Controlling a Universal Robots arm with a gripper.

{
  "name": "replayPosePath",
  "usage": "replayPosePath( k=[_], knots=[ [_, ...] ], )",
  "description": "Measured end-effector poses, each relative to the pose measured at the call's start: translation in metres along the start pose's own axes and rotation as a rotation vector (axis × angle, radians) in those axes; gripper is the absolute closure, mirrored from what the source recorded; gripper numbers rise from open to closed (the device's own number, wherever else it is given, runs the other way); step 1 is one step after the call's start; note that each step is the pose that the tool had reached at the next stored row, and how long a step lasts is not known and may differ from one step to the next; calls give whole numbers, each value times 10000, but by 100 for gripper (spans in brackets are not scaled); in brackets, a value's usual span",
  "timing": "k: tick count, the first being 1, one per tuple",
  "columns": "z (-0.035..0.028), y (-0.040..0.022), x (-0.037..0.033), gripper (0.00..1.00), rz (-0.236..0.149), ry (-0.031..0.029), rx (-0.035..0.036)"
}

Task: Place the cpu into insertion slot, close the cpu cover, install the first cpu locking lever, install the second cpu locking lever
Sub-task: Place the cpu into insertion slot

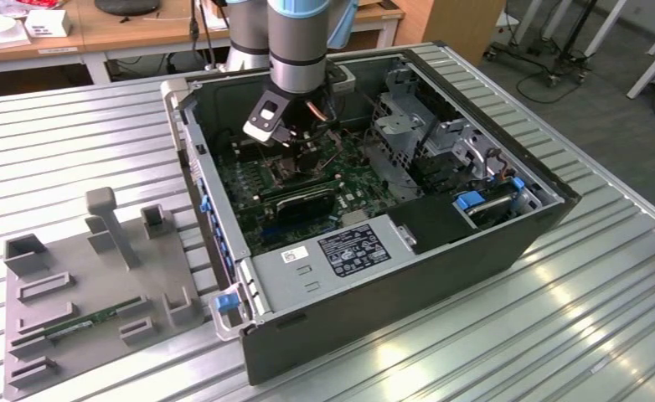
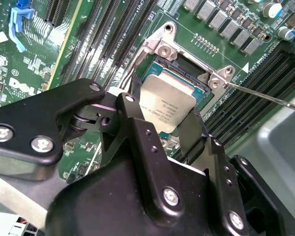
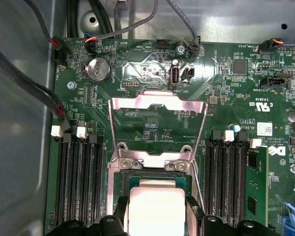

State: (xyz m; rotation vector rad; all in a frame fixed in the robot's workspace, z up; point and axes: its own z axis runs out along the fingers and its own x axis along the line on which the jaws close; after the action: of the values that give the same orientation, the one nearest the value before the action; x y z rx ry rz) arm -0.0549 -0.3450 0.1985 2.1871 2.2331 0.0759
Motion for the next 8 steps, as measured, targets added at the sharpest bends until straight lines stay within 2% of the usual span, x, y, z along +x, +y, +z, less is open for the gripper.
replayPosePath(
  k=[8],
  knots=[
    [20,-1,0,45,0,2,-1]
  ],
)
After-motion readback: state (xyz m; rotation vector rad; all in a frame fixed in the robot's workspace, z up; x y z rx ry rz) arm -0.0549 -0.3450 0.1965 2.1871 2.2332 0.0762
